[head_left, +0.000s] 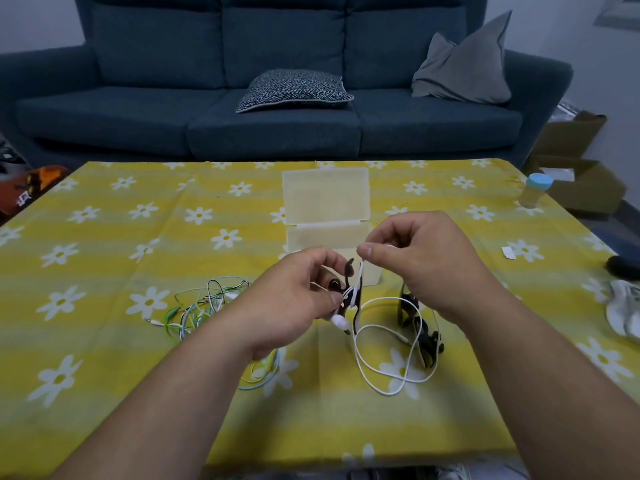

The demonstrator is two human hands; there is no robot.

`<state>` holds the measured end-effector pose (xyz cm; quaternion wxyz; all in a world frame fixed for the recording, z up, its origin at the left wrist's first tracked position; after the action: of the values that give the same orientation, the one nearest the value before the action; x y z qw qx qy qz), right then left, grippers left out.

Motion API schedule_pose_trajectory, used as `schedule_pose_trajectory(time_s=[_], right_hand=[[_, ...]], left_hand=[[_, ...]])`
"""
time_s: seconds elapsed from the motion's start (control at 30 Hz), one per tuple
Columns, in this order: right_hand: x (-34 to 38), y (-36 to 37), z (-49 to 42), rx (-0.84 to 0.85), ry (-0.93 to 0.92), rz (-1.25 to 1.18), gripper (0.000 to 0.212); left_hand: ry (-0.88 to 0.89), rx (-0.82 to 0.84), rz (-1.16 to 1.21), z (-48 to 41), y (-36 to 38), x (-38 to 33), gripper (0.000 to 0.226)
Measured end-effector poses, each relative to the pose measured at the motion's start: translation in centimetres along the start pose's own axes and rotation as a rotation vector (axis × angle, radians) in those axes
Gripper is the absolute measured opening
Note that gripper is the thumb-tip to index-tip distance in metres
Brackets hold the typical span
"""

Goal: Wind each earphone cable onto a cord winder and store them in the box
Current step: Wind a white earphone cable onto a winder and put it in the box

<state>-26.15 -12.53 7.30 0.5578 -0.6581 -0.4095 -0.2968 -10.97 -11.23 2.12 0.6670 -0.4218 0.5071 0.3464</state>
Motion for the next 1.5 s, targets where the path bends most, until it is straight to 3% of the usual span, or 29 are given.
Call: schedule_pose_trajectory(time_s=[0.23,0.4,0.53,0.7,0.93,1.1,1.27,1.4,1.5], right_hand=[[-0.8,0.3,-0.2,-0.035,0.053,-0.110,0.016],[-0.4,0.5,-0.3,-0.046,0.011,-0.063,0.015],[-1.9,0.4,-0.5,-0.069,0.094,-0.059,0.017],[-4.2,3.2,0.4,0.164,0.276,-0.087,0.024],[-3.0,6.4,2.1,0.459,0.244,-0.080,0.033],[-2.1,6.1,2.3,0.485,0.211,-0.035,0.032],[-0.1,5.5,2.3,0.471,0.102,-0.125,0.022],[0.5,4.1,1.5,0.346,0.071,-0.226,0.020],[-0.1,2.6,0.7,0.188,0.070,-0.186,0.020]], left_hand=[[-0.002,0.019,-0.005,0.0,0.1,0.0,0.029],[0.015,0.031,0.004,0.0,0.4,-0.5,0.030],[0.044,0.009,0.075,0.0,0.3,-0.8,0.030],[0.063,-0.081,0.301,0.1,-0.7,-1.4,0.028],[0.029,-0.298,0.474,0.0,-3.7,-0.5,0.024],[0.026,-0.356,0.343,0.0,-3.9,-0.2,0.025],[0.078,-0.394,-0.014,0.0,-4.2,-0.7,0.030],[0.125,-0.310,-0.216,-0.1,-2.9,-1.4,0.033],[0.144,-0.221,-0.232,-0.2,-1.8,-1.4,0.031]])
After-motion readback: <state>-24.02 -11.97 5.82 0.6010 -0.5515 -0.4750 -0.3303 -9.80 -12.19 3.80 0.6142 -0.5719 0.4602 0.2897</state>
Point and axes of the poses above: each hand's wrist, its own z-axis away from the middle knuckle, its own y-axis out of the palm, x = y × z, the point moved 8 cm from there along -z, towards the middle knuckle, and after that the axes turned 1 degree about z, right-handed, at the moved point
